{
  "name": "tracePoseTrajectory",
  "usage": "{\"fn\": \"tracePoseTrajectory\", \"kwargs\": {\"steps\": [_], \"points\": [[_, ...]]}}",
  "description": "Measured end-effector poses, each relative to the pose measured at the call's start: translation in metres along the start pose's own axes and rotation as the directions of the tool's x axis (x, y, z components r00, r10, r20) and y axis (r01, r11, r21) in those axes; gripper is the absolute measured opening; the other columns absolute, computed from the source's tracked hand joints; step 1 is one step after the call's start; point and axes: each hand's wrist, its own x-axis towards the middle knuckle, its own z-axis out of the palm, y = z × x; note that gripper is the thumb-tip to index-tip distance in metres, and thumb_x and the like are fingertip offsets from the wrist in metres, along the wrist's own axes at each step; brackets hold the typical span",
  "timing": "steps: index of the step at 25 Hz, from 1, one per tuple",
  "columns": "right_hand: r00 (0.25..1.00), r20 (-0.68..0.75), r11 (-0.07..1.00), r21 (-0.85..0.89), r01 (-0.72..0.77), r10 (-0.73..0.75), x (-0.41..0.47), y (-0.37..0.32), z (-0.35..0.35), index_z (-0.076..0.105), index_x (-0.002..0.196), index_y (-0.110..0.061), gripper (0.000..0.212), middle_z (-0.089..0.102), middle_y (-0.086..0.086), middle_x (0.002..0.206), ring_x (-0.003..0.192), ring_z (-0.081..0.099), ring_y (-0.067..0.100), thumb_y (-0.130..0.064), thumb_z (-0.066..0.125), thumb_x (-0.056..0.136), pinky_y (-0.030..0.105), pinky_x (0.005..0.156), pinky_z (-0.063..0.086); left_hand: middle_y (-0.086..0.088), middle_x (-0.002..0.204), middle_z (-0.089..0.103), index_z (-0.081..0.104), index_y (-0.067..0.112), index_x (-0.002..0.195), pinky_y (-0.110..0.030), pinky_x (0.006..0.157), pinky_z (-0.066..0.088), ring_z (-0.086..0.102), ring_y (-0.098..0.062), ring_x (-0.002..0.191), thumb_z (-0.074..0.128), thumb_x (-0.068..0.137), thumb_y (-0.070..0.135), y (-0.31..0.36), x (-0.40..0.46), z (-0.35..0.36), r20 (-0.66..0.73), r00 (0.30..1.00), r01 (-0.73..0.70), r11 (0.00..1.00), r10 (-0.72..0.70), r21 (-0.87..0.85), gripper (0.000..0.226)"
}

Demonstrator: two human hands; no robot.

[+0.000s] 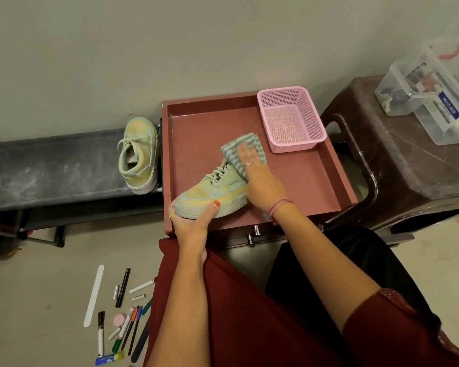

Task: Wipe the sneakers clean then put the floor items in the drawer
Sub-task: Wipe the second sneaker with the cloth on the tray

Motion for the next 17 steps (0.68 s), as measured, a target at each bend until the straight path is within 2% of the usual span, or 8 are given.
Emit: {"fn": "tracePoseTrajectory", "kwargs": {"steps": [2, 4, 7, 9, 11, 13, 15, 17], "points": [[0.99, -0.087, 0.982, 0.159, -0.097, 0.112, 0.004, 0.001, -0.013, 0.009, 0.152, -0.02, 0.08, 0.007, -0.005, 0.159, 0.146, 0.012, 0.016, 0.011, 0.04, 0.085, 0.035, 0.114, 0.028, 0.001, 0.108, 0.061, 0.043, 0.03, 0.106, -0.016, 0.077, 0.051, 0.064, -0.002, 0.09, 0.082, 0.066, -0.003, 0.0, 0.002, -0.001, 0.001, 1.0, -0.003, 1.0, 0.003, 0.011, 0.065], [0.992, -0.068, 0.993, 0.057, -0.102, 0.106, 0.006, 0.0, -0.016, 0.007, 0.152, -0.019, 0.079, 0.007, -0.002, 0.16, 0.146, 0.01, 0.018, 0.01, 0.039, 0.086, 0.036, 0.113, 0.025, 0.0, 0.108, 0.061, 0.043, 0.029, 0.107, -0.017, 0.076, 0.052, 0.065, -0.002, 0.091, 0.083, 0.065, -0.003, 0.0, 0.003, -0.001, 0.01, 1.0, -0.01, 1.0, 0.01, 0.02, 0.066], [0.987, 0.119, 0.955, -0.263, 0.135, -0.107, -0.009, -0.013, 0.011, 0.003, 0.152, -0.015, 0.075, 0.0, 0.003, 0.16, 0.147, 0.001, 0.021, 0.006, 0.037, 0.088, 0.042, 0.117, 0.005, -0.003, 0.11, 0.061, 0.044, 0.028, 0.108, -0.02, 0.077, 0.053, 0.065, -0.006, 0.093, 0.085, 0.056, 0.006, -0.001, 0.002, -0.001, -0.003, 1.0, -0.024, 1.0, 0.024, -0.001, 0.07], [0.948, 0.247, 0.931, -0.253, 0.263, -0.201, -0.025, -0.017, 0.018, 0.007, 0.152, -0.016, 0.076, 0.002, 0.0, 0.16, 0.147, 0.0, 0.018, 0.007, 0.04, 0.087, 0.041, 0.117, -0.002, -0.005, 0.112, 0.06, 0.043, 0.029, 0.108, -0.021, 0.078, 0.054, 0.064, -0.008, 0.094, 0.086, 0.057, 0.004, -0.001, 0.002, -0.001, -0.007, 0.999, -0.037, 0.999, 0.037, 0.0, 0.07], [0.906, 0.302, 0.916, -0.176, 0.36, -0.298, -0.033, -0.01, 0.006, 0.011, 0.151, -0.019, 0.079, 0.006, -0.004, 0.159, 0.147, 0.002, 0.014, 0.01, 0.041, 0.084, 0.037, 0.117, -0.001, -0.005, 0.112, 0.06, 0.043, 0.03, 0.107, -0.022, 0.077, 0.054, 0.064, -0.007, 0.094, 0.086, 0.06, -0.001, -0.001, 0.0, 0.0, 0.01, 0.999, -0.051, 0.998, 0.051, 0.027, 0.071], [0.902, 0.294, 0.874, -0.282, 0.397, -0.315, -0.026, 0.008, -0.008, 0.009, 0.151, -0.021, 0.074, 0.006, -0.005, 0.159, 0.147, 0.003, 0.014, 0.005, 0.038, 0.089, 0.037, 0.118, 0.002, -0.003, 0.11, 0.06, 0.043, 0.03, 0.107, -0.021, 0.077, 0.054, 0.065, -0.006, 0.093, 0.084, 0.064, -0.004, -0.001, -0.001, 0.001, 0.007, 0.999, -0.051, 0.998, 0.05, 0.044, 0.068], [0.941, 0.246, 0.864, -0.39, 0.318, -0.235, -0.007, 0.02, -0.012, 0.006, 0.152, -0.021, 0.068, 0.002, -0.004, 0.16, 0.147, 0.002, 0.016, 0.001, 0.033, 0.093, 0.038, 0.118, 0.004, -0.001, 0.108, 0.061, 0.043, 0.029, 0.107, -0.019, 0.076, 0.053, 0.065, -0.002, 0.09, 0.081, 0.066, -0.005, 0.001, -0.001, 0.001, 0.007, 0.999, -0.048, 0.998, 0.047, 0.043, 0.065], [0.982, 0.154, 0.923, -0.352, 0.154, -0.105, 0.0, 0.012, -0.005, 0.004, 0.151, -0.019, 0.073, 0.0, -0.002, 0.16, 0.147, 0.0, 0.019, 0.006, 0.035, 0.091, 0.04, 0.119, 0.005, 0.001, 0.107, 0.06, 0.042, 0.027, 0.108, -0.017, 0.075, 0.053, 0.065, 0.001, 0.088, 0.081, 0.066, -0.005, 0.0, -0.001, 0.003, 0.017, 0.999, -0.051, 0.998, 0.05, 0.046, 0.066]]}}
